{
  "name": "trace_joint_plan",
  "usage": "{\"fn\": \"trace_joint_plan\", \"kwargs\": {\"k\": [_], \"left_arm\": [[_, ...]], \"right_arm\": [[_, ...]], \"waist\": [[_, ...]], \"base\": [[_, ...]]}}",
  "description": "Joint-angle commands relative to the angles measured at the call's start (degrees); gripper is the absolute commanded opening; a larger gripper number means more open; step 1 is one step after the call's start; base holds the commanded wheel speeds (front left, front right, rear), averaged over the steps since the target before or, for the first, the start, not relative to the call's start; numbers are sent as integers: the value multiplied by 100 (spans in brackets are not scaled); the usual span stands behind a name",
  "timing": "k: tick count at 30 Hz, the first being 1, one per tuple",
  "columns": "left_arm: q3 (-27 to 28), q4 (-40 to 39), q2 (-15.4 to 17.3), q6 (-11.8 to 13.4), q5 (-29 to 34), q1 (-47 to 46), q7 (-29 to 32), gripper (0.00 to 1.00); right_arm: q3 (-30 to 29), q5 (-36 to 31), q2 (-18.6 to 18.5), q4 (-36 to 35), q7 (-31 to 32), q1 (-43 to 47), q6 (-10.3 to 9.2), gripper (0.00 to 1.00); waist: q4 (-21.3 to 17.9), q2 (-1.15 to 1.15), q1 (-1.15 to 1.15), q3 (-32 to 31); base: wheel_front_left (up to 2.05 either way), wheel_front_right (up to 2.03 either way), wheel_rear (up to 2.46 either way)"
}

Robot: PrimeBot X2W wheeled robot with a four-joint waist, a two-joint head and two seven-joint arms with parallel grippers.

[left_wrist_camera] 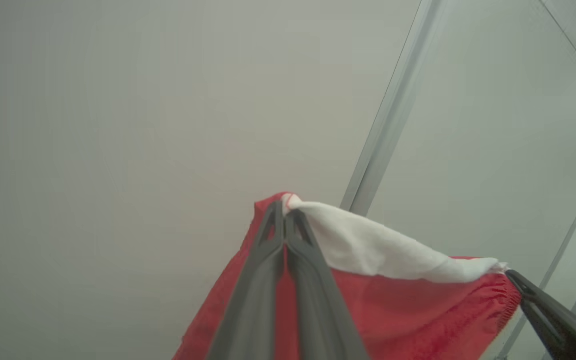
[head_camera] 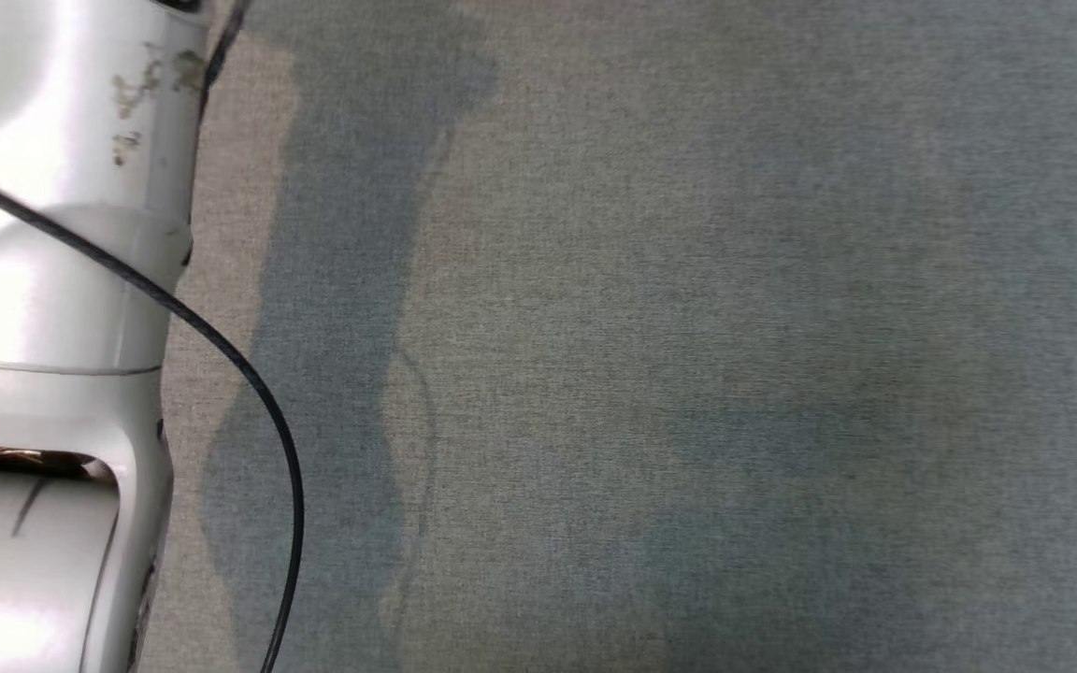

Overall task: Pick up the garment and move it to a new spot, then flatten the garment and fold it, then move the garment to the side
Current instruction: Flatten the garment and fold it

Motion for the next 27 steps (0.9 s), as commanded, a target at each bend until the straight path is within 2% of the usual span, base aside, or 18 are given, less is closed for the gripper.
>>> {"fn": "trace_joint_plan", "kwargs": {"k": [1,7,13,17,27], "left_arm": [[-67,57,36,-38,60,-9,-56,0],[-521,472,8,-138,91,228,-292,0],[-1081,677,27,-159,176,661,-365,0],[-1574,782,270,-147,423,1053,-391,0],[-2584,1271,544,-148,983,2160,-398,0]], "right_arm": [[57,52,-68,0,-28,111,3,0],[488,535,-370,1,-51,700,3,0],[901,850,-654,20,-3,1334,3,0],[1234,978,-812,-92,60,1777,3,0],[1848,1307,-1273,-292,155,2915,3,0]], "waist": [[95,0,0,129],[161,0,0,170],[207,0,0,-86],[206,0,0,-352],[305,0,0,-1131]], "base": [[0,0,0],[0,0,0],[0,0,0],[0,0,0],[0,0,0]]}}
